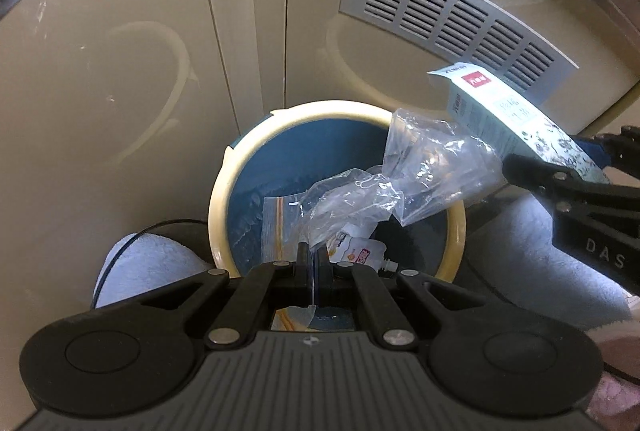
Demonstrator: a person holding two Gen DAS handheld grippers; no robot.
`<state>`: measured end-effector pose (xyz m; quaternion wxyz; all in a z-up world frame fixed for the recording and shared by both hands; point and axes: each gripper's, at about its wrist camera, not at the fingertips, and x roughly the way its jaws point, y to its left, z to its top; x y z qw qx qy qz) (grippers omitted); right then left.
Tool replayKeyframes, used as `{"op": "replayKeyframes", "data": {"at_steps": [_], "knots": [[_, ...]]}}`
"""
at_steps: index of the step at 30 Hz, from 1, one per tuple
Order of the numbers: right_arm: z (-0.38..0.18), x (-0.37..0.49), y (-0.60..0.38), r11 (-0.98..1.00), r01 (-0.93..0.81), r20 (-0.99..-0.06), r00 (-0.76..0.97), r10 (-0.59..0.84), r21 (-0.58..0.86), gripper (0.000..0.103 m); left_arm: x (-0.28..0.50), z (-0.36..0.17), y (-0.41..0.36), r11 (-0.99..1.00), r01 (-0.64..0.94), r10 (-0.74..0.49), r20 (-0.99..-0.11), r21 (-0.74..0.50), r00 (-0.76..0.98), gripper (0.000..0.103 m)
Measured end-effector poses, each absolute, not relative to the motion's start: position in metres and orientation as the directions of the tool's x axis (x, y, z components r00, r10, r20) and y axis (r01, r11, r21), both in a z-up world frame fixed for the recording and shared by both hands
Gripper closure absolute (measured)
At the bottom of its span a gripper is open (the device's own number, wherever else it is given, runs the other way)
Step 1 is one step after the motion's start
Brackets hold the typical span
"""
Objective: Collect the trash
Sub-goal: 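Carry the zip bag and printed box in both tools down over the bin, then open both tools to drop the zip bag and box into the bin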
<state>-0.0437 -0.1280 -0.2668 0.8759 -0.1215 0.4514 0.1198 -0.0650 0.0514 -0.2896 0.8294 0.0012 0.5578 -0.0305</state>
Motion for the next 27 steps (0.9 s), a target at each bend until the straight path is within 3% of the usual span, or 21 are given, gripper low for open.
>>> {"op": "replayKeyframes", "data": {"at_steps": [27], "knots": [[-0.319, -0.007, -0.11, 0.9, -0.409, -0.886, 0.46, 0.061, -0.151, 0.061, -0.031, -0.355, 0.053, 0.999, 0.046, -0.023, -0.978, -0.014, 0.208, 0.103]]}}
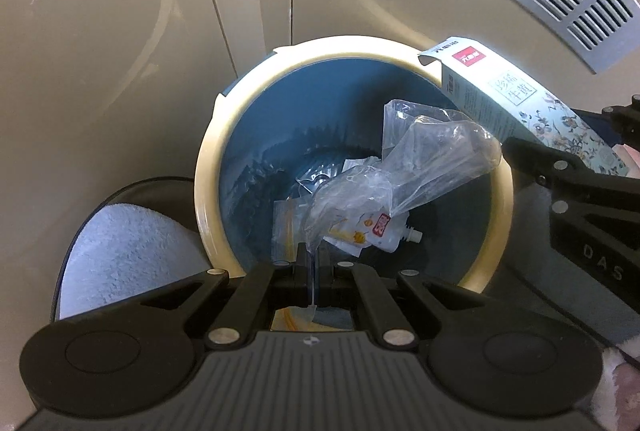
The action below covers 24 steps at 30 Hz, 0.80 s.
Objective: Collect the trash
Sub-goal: 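Open both tools to drop the zip bag and box into the bin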
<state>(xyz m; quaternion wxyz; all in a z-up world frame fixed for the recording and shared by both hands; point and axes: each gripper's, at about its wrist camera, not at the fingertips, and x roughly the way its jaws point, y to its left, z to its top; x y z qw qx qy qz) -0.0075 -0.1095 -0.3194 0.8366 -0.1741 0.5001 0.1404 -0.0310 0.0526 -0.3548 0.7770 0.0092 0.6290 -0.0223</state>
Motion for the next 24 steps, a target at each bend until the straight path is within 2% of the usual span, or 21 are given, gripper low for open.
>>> {"op": "replayKeyframes", "data": {"at_steps": [24], "knots": [[-0.366, 0.014, -0.101, 0.899, -0.423, -0.921, 0.383, 0.065, -0.112, 0.061, -0.016, -0.384, 0.052, 0.999, 0.033, -0.011, -0.99, -0.006, 0.142, 0.102]]}}
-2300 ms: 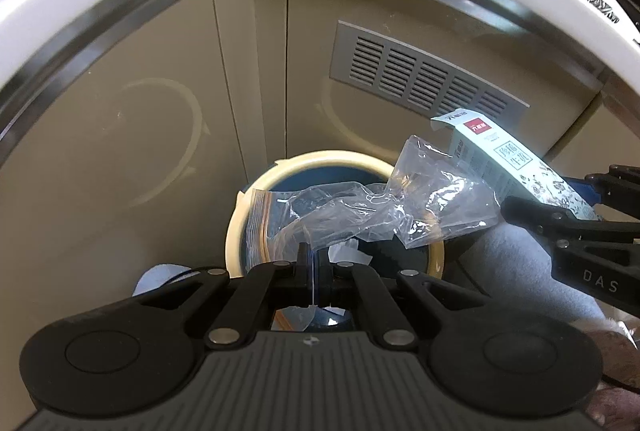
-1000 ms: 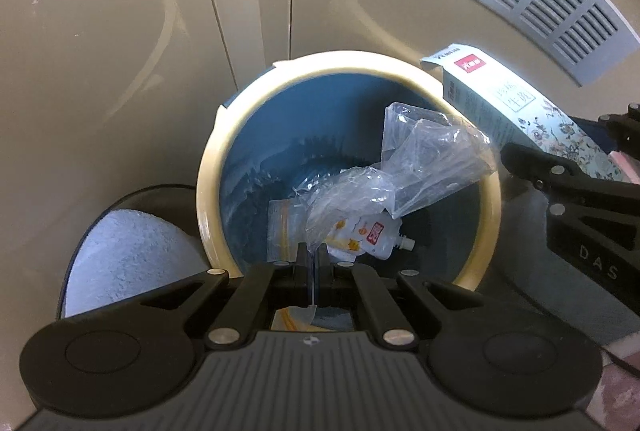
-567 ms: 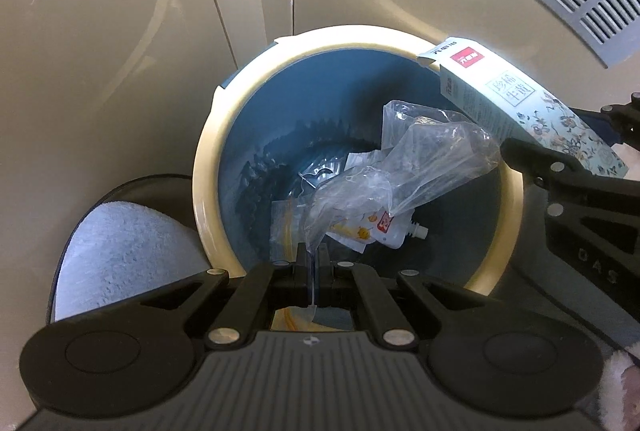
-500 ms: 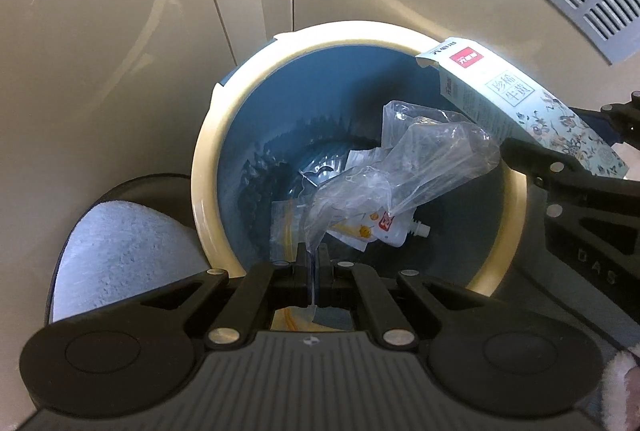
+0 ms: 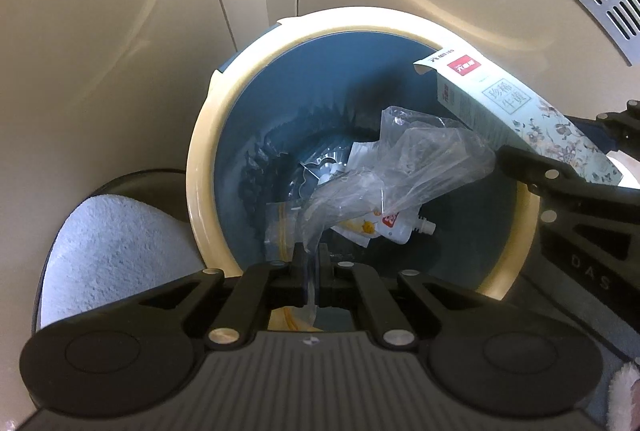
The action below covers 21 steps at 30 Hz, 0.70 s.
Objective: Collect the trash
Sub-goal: 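Open both tools to drop the zip bag and box into the bin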
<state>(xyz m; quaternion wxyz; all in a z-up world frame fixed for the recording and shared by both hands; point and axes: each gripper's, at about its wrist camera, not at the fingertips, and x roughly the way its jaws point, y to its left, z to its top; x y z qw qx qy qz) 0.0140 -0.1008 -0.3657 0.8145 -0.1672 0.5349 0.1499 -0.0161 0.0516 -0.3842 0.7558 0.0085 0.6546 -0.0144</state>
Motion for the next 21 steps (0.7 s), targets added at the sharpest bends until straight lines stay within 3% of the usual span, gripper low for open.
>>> {"op": "replayKeyframes", "data": {"at_steps": [4, 7, 8, 9, 11, 13, 15, 21], "knots": [[-0.372, 0.018, -0.101, 0.9, -0.421, -0.922, 0.381, 0.064, -0.111, 0.061, -0.014, -0.387, 0.052, 0.999, 0.032, -0.013, -0.99, -0.009, 0.143, 0.095], [-0.376, 0.021, -0.1, 0.903, -0.42, -0.924, 0.373, 0.08, -0.091, 0.059, -0.014, -0.385, 0.055, 1.0, 0.013, -0.026, -0.988, -0.024, 0.155, 0.061], [-0.376, 0.022, -0.101, 0.902, -0.424, -0.925, 0.368, 0.092, -0.079, 0.055, -0.014, -0.382, 0.056, 0.999, 0.006, -0.033, -0.984, -0.033, 0.172, 0.04], [-0.376, 0.021, -0.101, 0.901, -0.429, -0.926, 0.363, 0.104, -0.067, 0.044, -0.015, -0.377, 0.057, 0.999, 0.0, -0.036, -0.981, -0.037, 0.192, 0.026], [-0.375, 0.021, -0.102, 0.906, -0.414, -0.92, 0.382, 0.087, -0.087, 0.04, -0.017, -0.371, 0.058, 1.0, -0.005, 0.002, -0.975, 0.001, 0.222, 0.017], [-0.373, 0.023, -0.105, 0.917, -0.392, -0.919, 0.386, 0.085, -0.079, 0.03, -0.018, -0.366, 0.062, 1.0, -0.008, -0.009, -0.975, -0.011, 0.223, 0.015], [-0.369, 0.022, -0.11, 0.924, -0.378, -0.918, 0.385, 0.093, -0.065, 0.026, -0.019, -0.359, 0.069, 0.999, -0.035, -0.022, -0.975, -0.03, 0.222, 0.01], [-0.346, 0.011, -0.112, 0.923, -0.379, -0.911, 0.402, 0.095, -0.071, 0.018, -0.026, -0.332, 0.078, 0.996, -0.079, -0.028, -0.961, -0.052, 0.275, 0.01]]}}
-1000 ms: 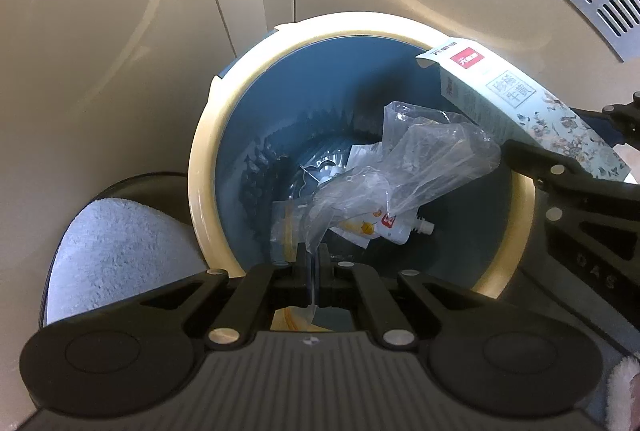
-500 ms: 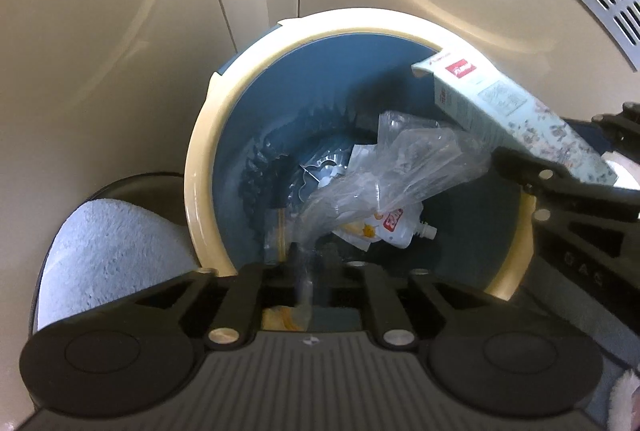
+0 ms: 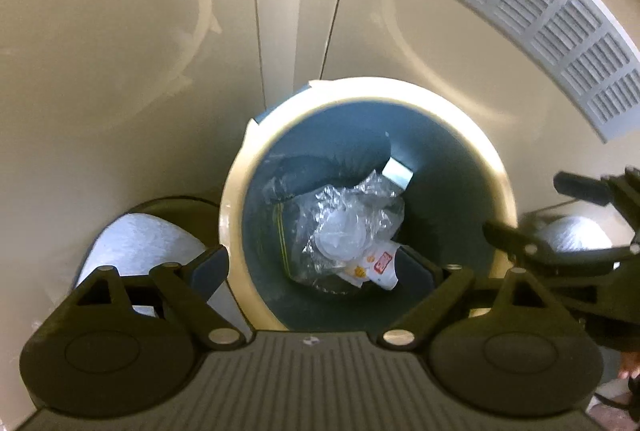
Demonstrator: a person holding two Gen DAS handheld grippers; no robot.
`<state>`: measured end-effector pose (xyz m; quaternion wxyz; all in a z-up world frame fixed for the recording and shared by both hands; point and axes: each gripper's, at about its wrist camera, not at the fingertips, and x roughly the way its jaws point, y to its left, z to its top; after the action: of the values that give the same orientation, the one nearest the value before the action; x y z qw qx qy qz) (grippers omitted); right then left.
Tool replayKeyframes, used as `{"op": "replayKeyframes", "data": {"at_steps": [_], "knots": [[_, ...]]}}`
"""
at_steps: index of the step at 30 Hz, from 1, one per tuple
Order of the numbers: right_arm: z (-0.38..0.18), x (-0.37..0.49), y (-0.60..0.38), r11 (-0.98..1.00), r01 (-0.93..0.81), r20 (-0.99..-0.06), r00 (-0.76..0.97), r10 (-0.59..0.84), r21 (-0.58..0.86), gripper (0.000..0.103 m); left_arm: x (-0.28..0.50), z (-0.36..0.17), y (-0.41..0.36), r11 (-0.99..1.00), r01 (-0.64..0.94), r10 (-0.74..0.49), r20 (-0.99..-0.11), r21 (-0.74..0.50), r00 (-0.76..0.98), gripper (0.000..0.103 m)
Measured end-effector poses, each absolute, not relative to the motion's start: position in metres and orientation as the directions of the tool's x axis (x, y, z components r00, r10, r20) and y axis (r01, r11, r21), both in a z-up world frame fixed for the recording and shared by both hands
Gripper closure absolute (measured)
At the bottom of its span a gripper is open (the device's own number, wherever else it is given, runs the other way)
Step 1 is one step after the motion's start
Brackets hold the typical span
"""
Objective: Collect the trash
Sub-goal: 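Open both tools to drop the zip bag and box into the bin, then raise both tools from the bin back toward the counter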
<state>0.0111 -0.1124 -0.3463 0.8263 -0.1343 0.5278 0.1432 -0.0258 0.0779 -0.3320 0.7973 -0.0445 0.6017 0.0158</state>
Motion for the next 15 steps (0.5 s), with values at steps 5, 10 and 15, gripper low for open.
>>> {"op": "replayKeyframes", "data": {"at_steps": [5, 10, 15], "knots": [[-0.321, -0.004, -0.11, 0.914, -0.399, -0.897, 0.427, 0.112, -0.076, 0.014, -0.036, -0.309, 0.074, 0.997, -0.075, -0.005, -0.945, -0.031, 0.326, 0.01], [-0.292, -0.021, -0.106, 0.905, -0.414, -0.87, 0.476, 0.128, -0.094, 0.011, -0.051, -0.285, 0.07, 0.997, -0.069, -0.002, -0.931, -0.029, 0.364, 0.01], [-0.263, -0.045, -0.108, 0.908, -0.407, -0.833, 0.533, 0.147, -0.1, 0.01, -0.076, -0.26, 0.067, 0.997, -0.078, 0.012, -0.907, -0.023, 0.42, 0.0]]}}
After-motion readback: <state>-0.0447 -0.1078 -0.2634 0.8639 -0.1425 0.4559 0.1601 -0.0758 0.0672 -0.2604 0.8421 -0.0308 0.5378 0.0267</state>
